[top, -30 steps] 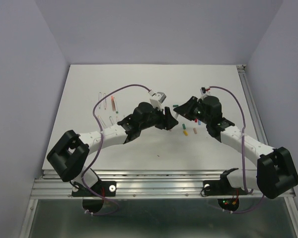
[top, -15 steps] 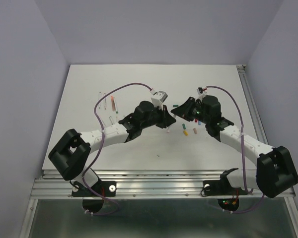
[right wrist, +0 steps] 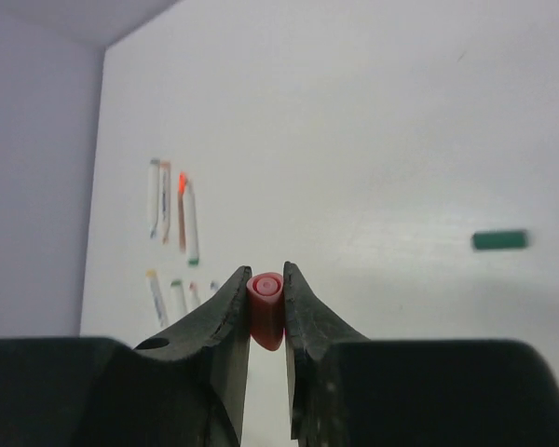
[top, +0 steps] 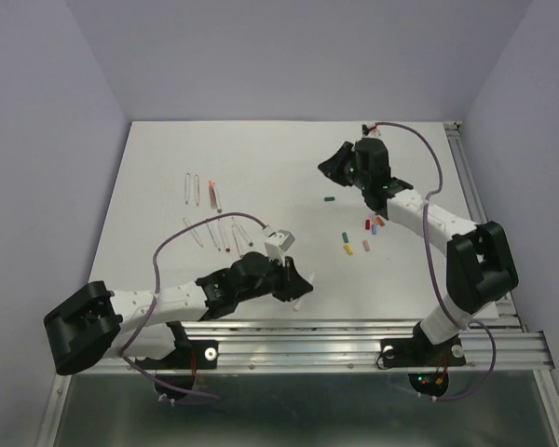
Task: Open the pen caps
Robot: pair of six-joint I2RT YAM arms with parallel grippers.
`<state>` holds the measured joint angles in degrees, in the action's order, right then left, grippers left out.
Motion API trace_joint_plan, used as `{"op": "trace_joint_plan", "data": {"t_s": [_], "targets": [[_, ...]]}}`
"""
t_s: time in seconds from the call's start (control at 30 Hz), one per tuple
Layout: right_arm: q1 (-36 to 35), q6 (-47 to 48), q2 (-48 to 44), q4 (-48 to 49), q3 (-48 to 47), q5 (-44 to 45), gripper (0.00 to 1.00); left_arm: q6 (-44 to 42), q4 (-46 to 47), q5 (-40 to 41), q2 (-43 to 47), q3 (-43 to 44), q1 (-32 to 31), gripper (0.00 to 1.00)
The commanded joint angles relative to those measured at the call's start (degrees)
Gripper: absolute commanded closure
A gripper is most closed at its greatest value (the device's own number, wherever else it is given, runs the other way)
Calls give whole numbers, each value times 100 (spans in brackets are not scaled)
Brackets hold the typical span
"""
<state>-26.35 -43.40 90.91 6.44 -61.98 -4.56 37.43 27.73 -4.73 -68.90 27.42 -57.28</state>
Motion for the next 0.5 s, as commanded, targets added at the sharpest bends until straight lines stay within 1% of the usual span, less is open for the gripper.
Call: {"op": "trace_joint_plan", "data": {"t_s": [0.0, 0.07, 0.1, 0.13, 0.2, 0.23, 0.27, 0.33, 0.37, 0.43, 0.47], "targets": [[297, 481, 460, 166, -964, 1528, 99, 939, -48, -72, 710, -623, -521, 100], [297, 534, 567, -80, -1202, 1502, 99, 1099, -258, 94, 1043, -755, -530, 100], [306, 560, 576, -90, -1168, 1449, 99, 1152, -407, 243, 1150, -738, -521, 100], [306, 569, 516, -116, -1081, 1353, 99, 1213, -809, 715, 1308, -695, -521, 100], [297, 595, 419, -273, -651, 1291, 99, 1328, -1346, 1297, 1362, -406, -495, 100], [306, 665, 288, -327, -449, 1325, 98, 1354, -1862, 1734, 1319, -274, -382, 100], [297, 701, 234, -388, -108, 1387, 97, 1363, -2102, 1913, 1249, -116, -268, 100], [297, 727, 146, -617, 185, 1720, 96, 1224, -2524, 2169, 1003, 245, 13, 100], [297, 736, 102, -713, 290, 1817, 96, 1075, -2587, 2204, 923, 342, 380, 100], [306, 762, 67, -1046, 519, 1958, 95, 942, -2693, 2213, 635, 561, 777, 100], [297, 763, 41, -1109, 607, 1967, 94, 846, -2728, 2222, 528, 641, 1093, 100]]}}
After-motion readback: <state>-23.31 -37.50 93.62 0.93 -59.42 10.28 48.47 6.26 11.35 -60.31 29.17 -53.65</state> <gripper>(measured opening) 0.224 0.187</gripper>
